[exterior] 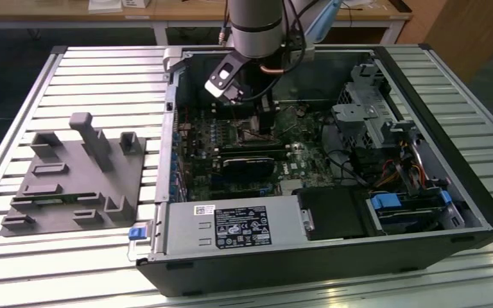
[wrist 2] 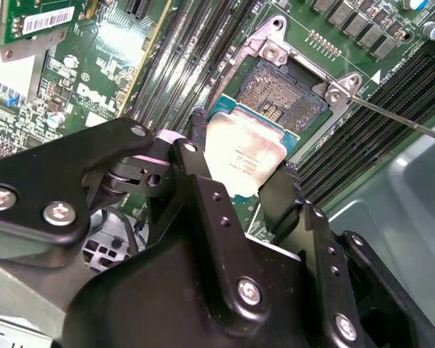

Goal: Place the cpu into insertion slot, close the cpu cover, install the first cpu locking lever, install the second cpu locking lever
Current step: 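Place the cpu into insertion slot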

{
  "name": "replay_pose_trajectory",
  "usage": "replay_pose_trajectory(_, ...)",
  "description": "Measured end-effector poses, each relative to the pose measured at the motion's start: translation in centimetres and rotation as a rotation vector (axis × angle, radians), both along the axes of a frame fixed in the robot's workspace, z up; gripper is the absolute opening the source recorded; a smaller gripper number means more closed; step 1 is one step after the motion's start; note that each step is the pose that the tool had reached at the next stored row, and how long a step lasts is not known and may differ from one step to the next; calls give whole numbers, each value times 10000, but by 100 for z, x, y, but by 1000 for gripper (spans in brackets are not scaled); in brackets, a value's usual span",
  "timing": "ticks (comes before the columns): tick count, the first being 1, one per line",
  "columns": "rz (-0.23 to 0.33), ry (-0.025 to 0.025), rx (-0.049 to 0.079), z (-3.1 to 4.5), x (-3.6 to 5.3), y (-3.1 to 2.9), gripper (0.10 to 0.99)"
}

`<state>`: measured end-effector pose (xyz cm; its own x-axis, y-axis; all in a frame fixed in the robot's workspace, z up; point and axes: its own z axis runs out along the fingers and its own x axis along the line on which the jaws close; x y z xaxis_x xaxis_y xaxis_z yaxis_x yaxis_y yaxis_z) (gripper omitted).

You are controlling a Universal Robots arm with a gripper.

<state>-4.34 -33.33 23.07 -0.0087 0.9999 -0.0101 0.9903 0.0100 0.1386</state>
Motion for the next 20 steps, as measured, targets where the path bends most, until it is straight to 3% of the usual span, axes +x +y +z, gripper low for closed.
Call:
replay_pose_trajectory(9,10,69,0,-58,1,8,541)
replay_pose_trajectory(20,17,95,-2,-113,-6,16,541)
